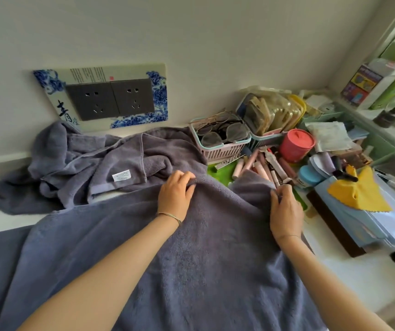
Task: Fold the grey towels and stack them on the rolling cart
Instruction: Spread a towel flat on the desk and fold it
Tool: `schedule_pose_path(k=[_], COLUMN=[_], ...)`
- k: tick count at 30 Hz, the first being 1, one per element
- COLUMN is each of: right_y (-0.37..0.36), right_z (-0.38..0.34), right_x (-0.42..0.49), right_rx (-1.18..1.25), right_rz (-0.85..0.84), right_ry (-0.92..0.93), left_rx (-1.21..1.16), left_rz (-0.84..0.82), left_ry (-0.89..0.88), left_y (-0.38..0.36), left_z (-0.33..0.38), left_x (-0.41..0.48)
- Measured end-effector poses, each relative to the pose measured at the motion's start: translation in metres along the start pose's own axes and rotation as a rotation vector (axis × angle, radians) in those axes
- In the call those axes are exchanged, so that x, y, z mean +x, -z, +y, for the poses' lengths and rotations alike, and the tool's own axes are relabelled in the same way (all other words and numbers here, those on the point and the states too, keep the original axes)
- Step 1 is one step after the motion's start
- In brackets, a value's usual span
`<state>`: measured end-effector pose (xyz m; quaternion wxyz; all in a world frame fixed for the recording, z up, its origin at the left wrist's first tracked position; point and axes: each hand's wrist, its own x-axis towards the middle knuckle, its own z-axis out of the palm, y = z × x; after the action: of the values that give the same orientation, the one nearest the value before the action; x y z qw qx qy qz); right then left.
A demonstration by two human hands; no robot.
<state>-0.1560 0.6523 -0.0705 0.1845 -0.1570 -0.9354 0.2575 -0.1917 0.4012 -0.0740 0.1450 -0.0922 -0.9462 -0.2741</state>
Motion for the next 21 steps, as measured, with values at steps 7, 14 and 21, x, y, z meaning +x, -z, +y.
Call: schedule_pose_path(k=[7,14,21], right_y=[0.036,0.008,-0.047], right_z=[0.008,-0.005,-0.067], right_x=[0.061,0.028,-0.104], right_rx=[-0.105,-0.246,-0.092], right_rz=[0.138,0.005,-0.356], right_ry=[-0.050,0.165,0.349], left_rx=[-0.124,0.184,0.335], left_rz=[-0.137,-0.553,-0.403], left_ry=[0.156,0.047,0.081], left_y=[0.000,-0.027,0.010], left_z=[0.020,0.029,0.000], left_x=[0.037,-0.021,-0.085])
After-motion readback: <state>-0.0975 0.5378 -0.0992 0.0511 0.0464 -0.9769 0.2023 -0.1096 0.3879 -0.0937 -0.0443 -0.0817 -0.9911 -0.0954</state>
